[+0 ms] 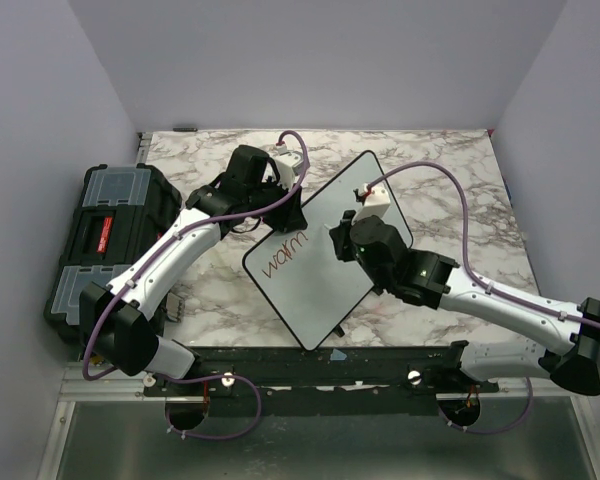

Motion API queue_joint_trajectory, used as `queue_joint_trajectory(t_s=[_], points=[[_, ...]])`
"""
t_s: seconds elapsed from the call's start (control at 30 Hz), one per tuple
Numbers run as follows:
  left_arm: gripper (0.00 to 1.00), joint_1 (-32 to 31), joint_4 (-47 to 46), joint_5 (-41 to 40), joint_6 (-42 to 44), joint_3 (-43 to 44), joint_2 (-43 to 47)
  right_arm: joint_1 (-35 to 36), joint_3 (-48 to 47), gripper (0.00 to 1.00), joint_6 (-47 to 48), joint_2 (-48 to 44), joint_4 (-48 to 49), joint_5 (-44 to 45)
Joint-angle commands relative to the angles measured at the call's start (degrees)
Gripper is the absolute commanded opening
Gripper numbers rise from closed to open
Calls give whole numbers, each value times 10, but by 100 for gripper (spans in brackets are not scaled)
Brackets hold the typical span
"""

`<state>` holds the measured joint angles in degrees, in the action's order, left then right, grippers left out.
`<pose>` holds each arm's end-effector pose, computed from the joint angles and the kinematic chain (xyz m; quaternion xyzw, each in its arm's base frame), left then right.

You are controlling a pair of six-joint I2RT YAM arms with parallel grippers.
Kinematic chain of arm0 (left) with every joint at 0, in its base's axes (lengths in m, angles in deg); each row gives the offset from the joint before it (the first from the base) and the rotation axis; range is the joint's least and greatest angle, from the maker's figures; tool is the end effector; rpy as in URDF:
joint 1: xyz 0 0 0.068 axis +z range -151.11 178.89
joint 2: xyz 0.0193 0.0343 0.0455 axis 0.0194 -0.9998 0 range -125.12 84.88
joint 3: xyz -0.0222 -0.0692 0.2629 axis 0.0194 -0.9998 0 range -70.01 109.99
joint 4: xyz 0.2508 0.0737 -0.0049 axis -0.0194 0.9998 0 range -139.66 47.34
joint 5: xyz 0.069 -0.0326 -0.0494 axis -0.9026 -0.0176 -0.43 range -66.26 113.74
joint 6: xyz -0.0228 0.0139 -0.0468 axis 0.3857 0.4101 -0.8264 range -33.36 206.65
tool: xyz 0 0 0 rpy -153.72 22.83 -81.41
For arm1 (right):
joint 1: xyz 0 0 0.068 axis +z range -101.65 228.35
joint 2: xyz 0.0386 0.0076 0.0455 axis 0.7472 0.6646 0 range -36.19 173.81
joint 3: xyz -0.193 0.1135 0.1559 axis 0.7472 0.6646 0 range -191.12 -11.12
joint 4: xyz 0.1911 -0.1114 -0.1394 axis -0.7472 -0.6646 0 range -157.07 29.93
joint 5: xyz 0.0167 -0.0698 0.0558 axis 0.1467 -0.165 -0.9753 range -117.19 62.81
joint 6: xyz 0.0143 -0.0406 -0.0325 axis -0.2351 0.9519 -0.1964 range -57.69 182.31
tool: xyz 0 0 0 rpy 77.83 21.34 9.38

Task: Write a sentence on the whiteboard

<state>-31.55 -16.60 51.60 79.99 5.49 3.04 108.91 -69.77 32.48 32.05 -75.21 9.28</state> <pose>0.2624 -0.1734 0.3404 0.2815 0.8374 -0.3383 0.3240 0.1497 0.2220 0.3341 -0.0492 0.8160 0.1776 0.5479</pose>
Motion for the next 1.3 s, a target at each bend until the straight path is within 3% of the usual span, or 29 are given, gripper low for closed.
queue_joint_trajectory(t_s=[0.0,0.5,1.27], points=[[0,-14,36,30,25,-11,2,-29,-1,1,21,-7,-5,-45],[0,-14,38,28,26,-9,-2,-56,3,1,72,-32,18,-98],[0,-16,39,24,27,-10,-3,-62,-10,1,92,2,52,-138]])
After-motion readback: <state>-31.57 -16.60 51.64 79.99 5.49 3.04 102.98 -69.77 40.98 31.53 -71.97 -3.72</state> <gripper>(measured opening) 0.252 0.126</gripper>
